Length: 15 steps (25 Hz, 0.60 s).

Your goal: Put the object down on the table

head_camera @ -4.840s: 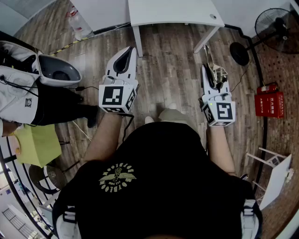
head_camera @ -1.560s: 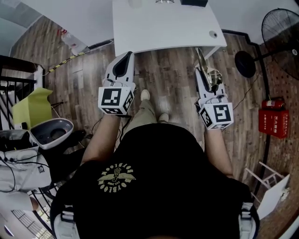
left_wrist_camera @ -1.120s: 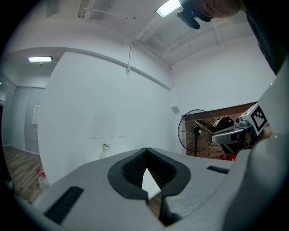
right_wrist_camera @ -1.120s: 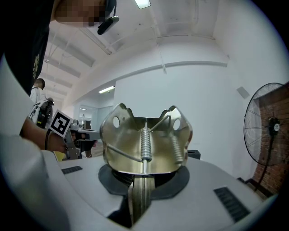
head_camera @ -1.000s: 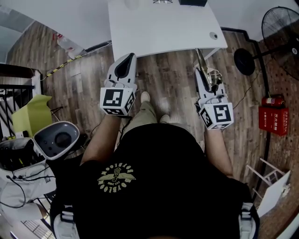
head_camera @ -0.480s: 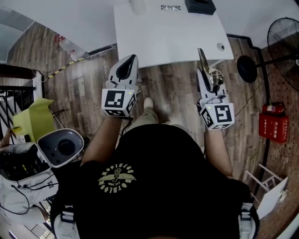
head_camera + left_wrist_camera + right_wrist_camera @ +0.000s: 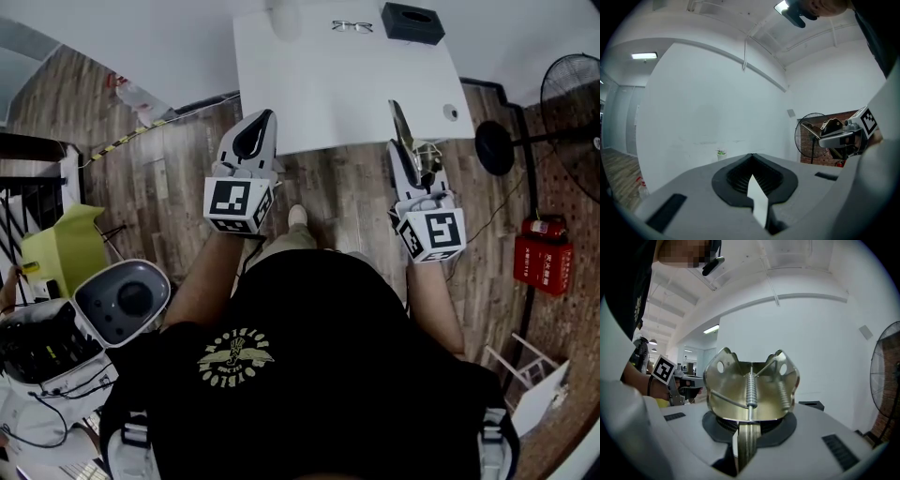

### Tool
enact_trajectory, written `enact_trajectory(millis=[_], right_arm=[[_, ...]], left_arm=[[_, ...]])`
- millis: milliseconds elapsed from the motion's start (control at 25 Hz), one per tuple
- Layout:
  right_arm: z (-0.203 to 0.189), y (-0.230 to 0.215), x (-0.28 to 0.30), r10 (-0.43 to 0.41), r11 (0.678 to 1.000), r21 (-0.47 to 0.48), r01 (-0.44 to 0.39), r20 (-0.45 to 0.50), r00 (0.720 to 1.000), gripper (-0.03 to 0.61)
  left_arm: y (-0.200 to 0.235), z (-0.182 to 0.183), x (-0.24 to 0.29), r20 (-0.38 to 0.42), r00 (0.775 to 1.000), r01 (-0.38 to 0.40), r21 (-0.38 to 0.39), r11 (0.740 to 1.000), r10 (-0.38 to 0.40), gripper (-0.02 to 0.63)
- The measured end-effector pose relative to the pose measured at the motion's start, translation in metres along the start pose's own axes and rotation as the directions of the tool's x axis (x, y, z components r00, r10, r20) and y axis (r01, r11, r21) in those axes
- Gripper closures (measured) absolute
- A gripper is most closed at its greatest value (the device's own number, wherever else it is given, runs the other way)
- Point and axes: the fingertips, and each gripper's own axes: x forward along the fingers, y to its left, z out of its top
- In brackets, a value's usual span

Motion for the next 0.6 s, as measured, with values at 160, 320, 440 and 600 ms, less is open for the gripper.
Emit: enact_trajectory(millis=[160,320,440,600], right_arm=[[0.008,0.009,0.035,0.003,1.0,-0.004,-0.003,-0.018,1.0,0.52],[0.018,0.009,0.067,-0.009,1.0,-0.015,0.008,-0.019,1.0,0.522],[0.022,0.016,0.088,-0.012,1.0,-0.021,0.012,-0.016,1.0,0.52],[0.025,0.022,0.102,-0.035,0.999,-0.026,0.034,-0.019,0.999,0.521]], left_arm=[[0.034,0.003,0.015,-0.004,1.0,0.003,-0.017,1.0,-0.003,0.607],[0.054,0.01,0.034,0.01,1.0,0.029,-0.018,0.999,-0.028,0.607],[0.066,0.01,0.046,0.014,0.998,0.058,-0.018,0.998,-0.057,0.607],[0.073,0.015,0.06,0.033,0.995,0.1,-0.027,0.995,-0.099,0.607]])
